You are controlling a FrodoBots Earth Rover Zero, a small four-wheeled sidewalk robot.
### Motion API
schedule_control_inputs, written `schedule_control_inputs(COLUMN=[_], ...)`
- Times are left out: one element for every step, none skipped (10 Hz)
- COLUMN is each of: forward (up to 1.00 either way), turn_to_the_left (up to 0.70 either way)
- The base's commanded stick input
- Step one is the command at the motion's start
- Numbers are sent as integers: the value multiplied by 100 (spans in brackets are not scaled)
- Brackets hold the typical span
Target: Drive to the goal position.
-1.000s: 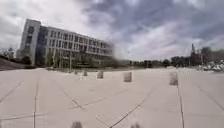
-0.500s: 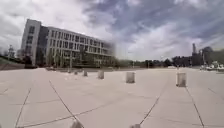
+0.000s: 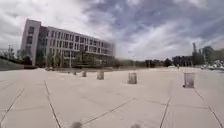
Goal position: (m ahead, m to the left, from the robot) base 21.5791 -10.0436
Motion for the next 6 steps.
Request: schedule_control_inputs(forward=[70,70,70,70,70,70], turn_to_the_left=[-35,-35,-35,-35,-30,-10])
